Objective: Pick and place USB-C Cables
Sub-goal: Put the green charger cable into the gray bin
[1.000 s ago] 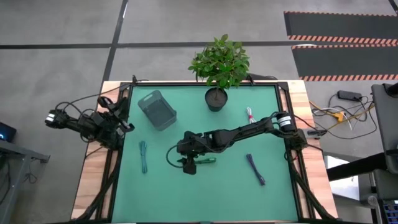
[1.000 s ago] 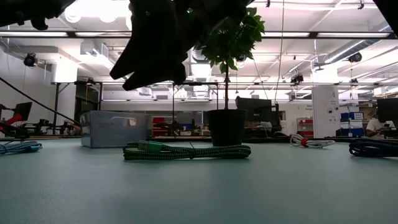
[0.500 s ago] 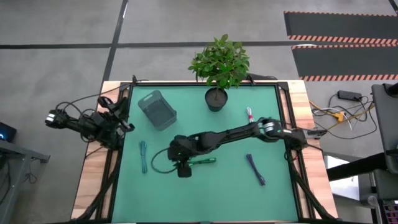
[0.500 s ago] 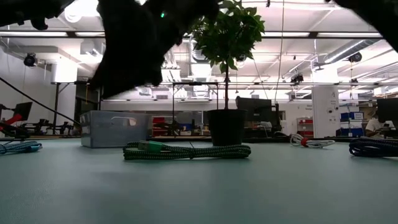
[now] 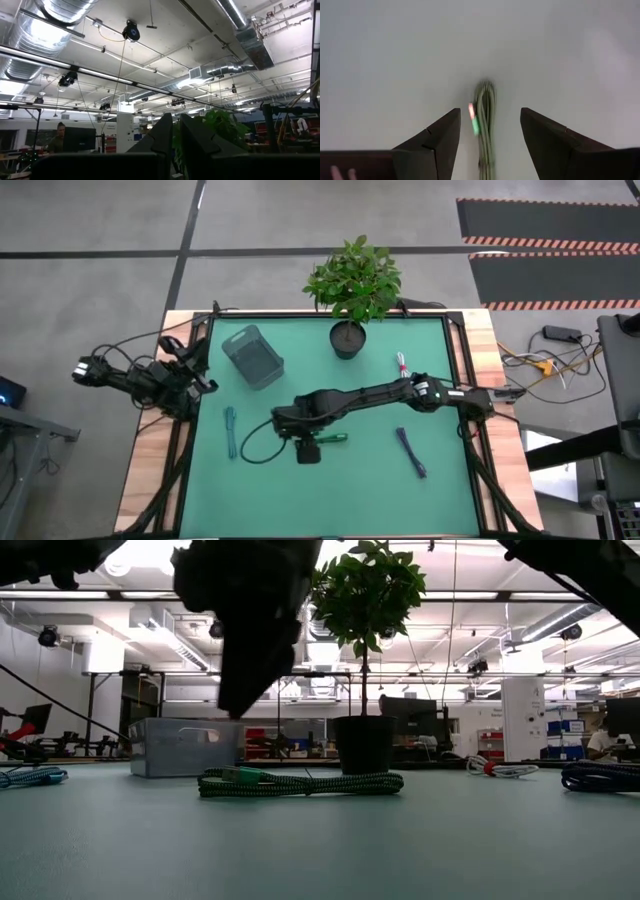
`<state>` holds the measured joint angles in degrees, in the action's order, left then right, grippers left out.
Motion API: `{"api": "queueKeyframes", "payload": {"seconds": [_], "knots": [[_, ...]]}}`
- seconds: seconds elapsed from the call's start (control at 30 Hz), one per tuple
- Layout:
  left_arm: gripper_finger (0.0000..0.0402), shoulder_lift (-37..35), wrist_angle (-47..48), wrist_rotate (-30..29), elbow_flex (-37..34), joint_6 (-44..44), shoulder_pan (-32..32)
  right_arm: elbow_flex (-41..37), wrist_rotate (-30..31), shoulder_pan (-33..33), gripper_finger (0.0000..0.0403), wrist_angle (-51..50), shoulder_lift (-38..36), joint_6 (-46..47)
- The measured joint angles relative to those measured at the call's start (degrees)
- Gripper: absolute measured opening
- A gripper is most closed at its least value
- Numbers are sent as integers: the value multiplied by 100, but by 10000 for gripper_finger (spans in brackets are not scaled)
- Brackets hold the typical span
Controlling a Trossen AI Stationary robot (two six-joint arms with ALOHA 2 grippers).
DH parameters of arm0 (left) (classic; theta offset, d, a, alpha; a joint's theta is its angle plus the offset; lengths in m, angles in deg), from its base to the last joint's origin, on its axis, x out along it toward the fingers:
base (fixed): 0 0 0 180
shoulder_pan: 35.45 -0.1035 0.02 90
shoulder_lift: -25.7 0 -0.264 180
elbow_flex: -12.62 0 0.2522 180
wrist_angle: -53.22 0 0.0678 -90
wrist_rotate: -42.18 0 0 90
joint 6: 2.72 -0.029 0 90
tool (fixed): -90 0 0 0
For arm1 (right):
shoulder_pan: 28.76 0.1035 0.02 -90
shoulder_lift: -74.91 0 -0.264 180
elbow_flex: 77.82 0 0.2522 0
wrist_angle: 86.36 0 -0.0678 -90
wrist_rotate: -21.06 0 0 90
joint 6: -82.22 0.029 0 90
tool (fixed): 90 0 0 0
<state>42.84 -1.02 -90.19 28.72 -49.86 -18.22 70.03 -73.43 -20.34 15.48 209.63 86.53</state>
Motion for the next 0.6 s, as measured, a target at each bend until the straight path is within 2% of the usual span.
{"api": "queueKeyframes", "payload": {"seconds": [0.3,0.6], "knots": [[19,5,1,-9,-38,0,-1,-82,-20,81,198,-262,200,210],[19,7,1,-15,-46,0,-1,-533,-201,68,187,210,230,351]]}}
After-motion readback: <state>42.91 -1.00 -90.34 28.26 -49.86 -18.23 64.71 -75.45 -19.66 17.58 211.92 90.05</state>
